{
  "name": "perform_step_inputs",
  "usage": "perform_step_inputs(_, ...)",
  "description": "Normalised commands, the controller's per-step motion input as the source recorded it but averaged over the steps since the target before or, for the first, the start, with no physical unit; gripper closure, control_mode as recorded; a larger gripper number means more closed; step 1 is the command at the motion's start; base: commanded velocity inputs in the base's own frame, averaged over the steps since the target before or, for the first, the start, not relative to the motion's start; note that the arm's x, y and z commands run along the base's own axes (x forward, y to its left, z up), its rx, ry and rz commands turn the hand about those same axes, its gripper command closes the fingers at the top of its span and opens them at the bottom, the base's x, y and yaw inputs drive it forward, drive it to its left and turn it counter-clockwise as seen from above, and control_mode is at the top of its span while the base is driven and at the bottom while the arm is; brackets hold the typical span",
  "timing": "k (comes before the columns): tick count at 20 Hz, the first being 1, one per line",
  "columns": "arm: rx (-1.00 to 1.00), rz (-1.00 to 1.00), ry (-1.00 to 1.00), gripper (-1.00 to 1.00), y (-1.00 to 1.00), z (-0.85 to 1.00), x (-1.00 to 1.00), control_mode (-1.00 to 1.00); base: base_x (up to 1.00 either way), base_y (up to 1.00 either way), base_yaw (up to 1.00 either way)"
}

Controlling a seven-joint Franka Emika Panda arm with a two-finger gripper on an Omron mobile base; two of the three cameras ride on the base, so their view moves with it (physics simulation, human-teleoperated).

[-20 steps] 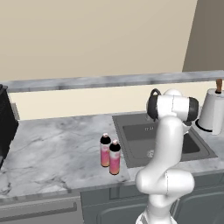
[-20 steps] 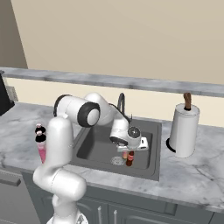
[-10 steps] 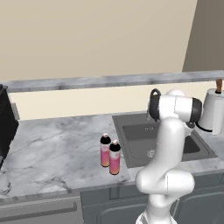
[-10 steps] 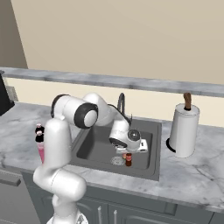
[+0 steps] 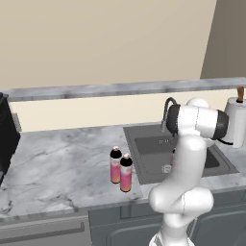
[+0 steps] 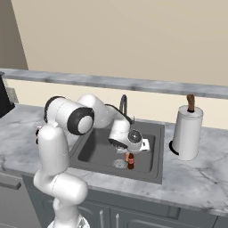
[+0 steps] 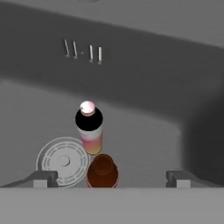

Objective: Place the large bottle from the dining counter next to the other large bottle outside the sink, and place the small bottle from the dining counter next to the other small bottle inside the sink.

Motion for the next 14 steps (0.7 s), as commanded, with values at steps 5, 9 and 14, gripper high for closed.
perform_step_inputs(5, 0.0, 0.0, 0.0, -1.0, -0.17, 0.66, -0.17, -1.0, 0.0, 0.0, 0.0)
perform_step_inputs(9, 0.0, 0.0, 0.0, -1.0, -0.34, 0.75, -0.33, -1.0, 0.0, 0.0, 0.0)
perform_step_inputs(14, 0.0, 0.0, 0.0, -1.0, -0.28, 0.98, -0.32, -1.0, 0.0, 0.0, 0.0)
